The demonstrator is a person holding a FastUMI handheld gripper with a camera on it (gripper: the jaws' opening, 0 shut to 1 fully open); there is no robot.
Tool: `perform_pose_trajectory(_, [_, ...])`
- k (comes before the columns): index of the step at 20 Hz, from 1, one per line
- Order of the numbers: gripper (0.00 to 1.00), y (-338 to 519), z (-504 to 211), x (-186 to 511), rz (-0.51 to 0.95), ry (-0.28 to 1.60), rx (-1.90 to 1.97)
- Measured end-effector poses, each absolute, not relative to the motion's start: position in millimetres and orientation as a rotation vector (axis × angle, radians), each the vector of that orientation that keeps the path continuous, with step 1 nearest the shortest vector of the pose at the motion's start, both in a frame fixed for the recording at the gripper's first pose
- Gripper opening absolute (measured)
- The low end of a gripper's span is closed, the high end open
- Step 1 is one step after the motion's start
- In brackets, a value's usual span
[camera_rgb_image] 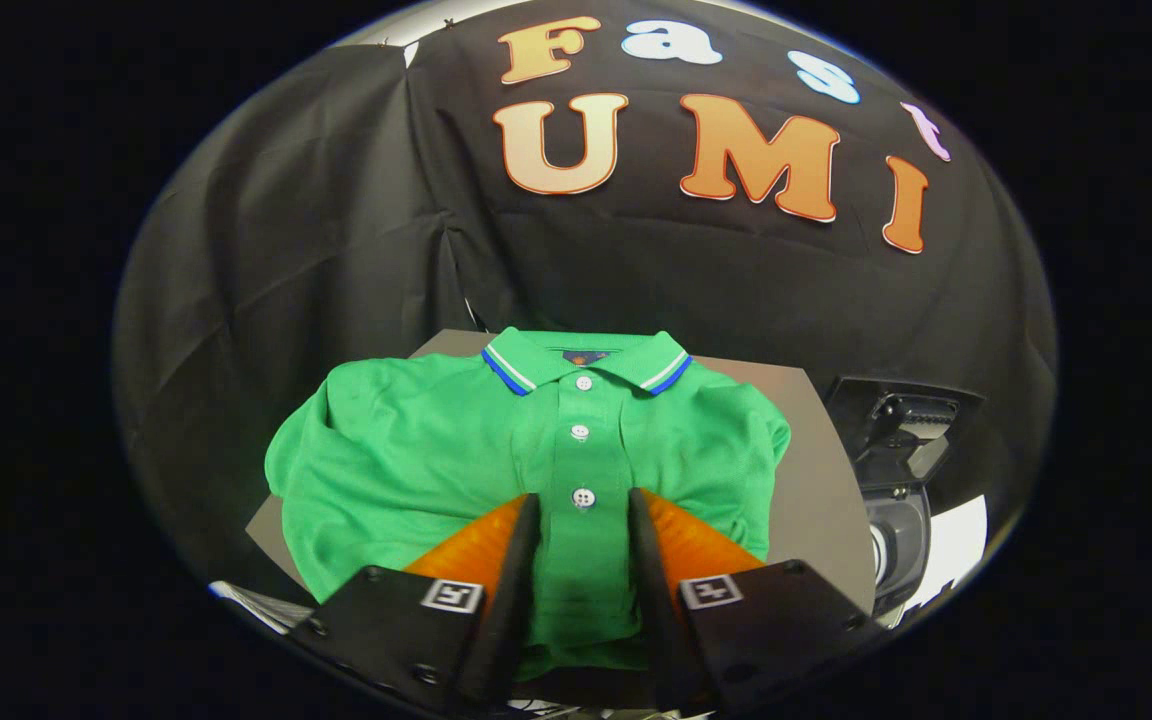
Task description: Put the clothes into the washing machine and then close the washing machine lid.
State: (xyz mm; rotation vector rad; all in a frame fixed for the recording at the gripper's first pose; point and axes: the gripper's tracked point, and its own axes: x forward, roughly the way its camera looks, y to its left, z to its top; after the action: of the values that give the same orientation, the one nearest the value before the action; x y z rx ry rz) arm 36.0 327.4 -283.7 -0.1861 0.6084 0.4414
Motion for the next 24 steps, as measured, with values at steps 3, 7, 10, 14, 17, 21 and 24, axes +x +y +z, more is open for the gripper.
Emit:
perform_pose_trajectory(3, [0.44,322,-284,35,0.439,0.597,-0.148])
perform_pose_trajectory(7, [0.25,322,-280,31,0.486,0.543,-0.132])
perform_pose_trajectory(10, [0.25,320,-281,30,0.519,0.513,-0.141])
perform_pose_trajectory(14, [0.17,319,-276,33,0.527,0.533,-0.079])
perform_pose_trajectory(17, [0.16,317,-256,41,0.554,0.509,0.02])
perform_pose_trajectory(21, [0.15,295,-209,56,0.558,0.482,0.103])
perform_pose_trajectory(24, [0.15,259,-181,68,0.552,0.441,0.121])
